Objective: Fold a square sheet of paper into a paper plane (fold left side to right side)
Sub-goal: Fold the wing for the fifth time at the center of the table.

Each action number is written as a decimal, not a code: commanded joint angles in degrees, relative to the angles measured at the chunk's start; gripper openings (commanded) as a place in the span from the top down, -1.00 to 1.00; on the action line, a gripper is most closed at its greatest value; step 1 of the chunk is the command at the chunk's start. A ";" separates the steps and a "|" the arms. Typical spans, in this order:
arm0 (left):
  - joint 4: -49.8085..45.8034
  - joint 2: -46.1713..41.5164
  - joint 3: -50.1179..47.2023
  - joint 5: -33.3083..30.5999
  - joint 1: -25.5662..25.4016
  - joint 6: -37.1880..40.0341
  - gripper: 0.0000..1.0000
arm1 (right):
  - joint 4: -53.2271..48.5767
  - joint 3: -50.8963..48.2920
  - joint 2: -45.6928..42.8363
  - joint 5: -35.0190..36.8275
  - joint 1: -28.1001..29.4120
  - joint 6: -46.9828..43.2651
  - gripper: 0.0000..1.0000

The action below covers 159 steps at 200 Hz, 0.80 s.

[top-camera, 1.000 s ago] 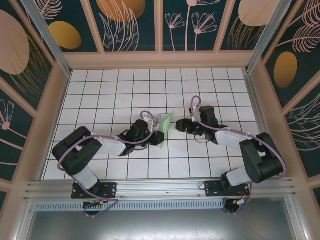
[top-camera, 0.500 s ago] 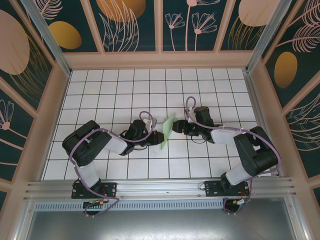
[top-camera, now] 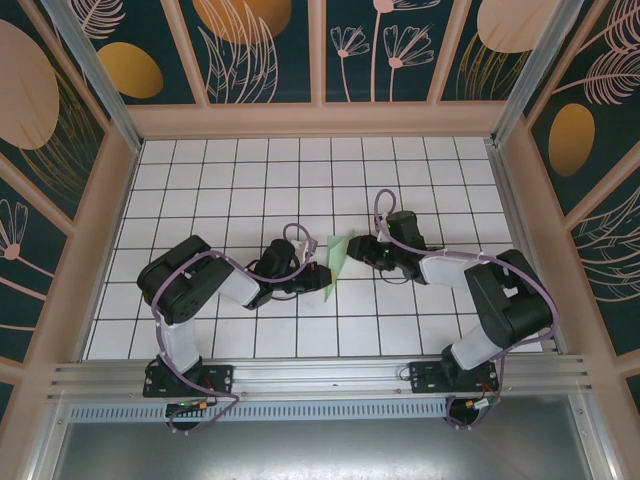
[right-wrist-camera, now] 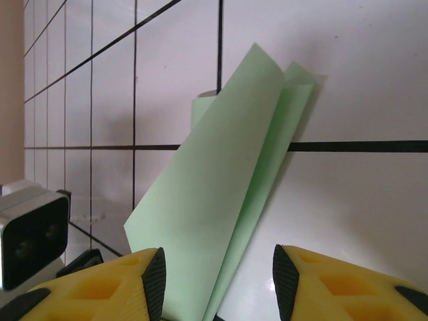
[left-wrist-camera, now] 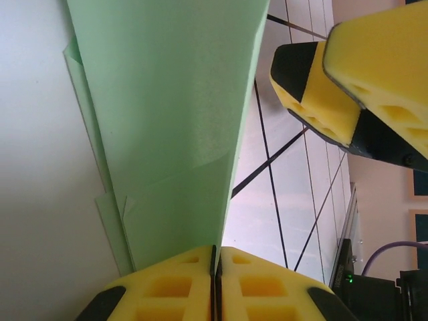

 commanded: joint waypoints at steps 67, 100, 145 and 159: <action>5.89 1.65 0.15 0.91 0.63 -4.41 0.72 | 0.52 5.83 6.32 2.68 3.35 4.53 0.10; 7.37 3.03 -0.09 1.44 0.92 -6.14 0.71 | -1.54 8.37 8.83 3.60 4.19 5.46 0.20; 9.21 3.17 -1.15 1.24 1.46 -7.25 0.59 | -6.27 11.24 12.28 5.02 4.76 5.59 0.22; 9.15 3.06 -1.24 1.18 1.53 -7.23 0.54 | -6.73 11.59 13.08 5.02 4.76 5.53 0.22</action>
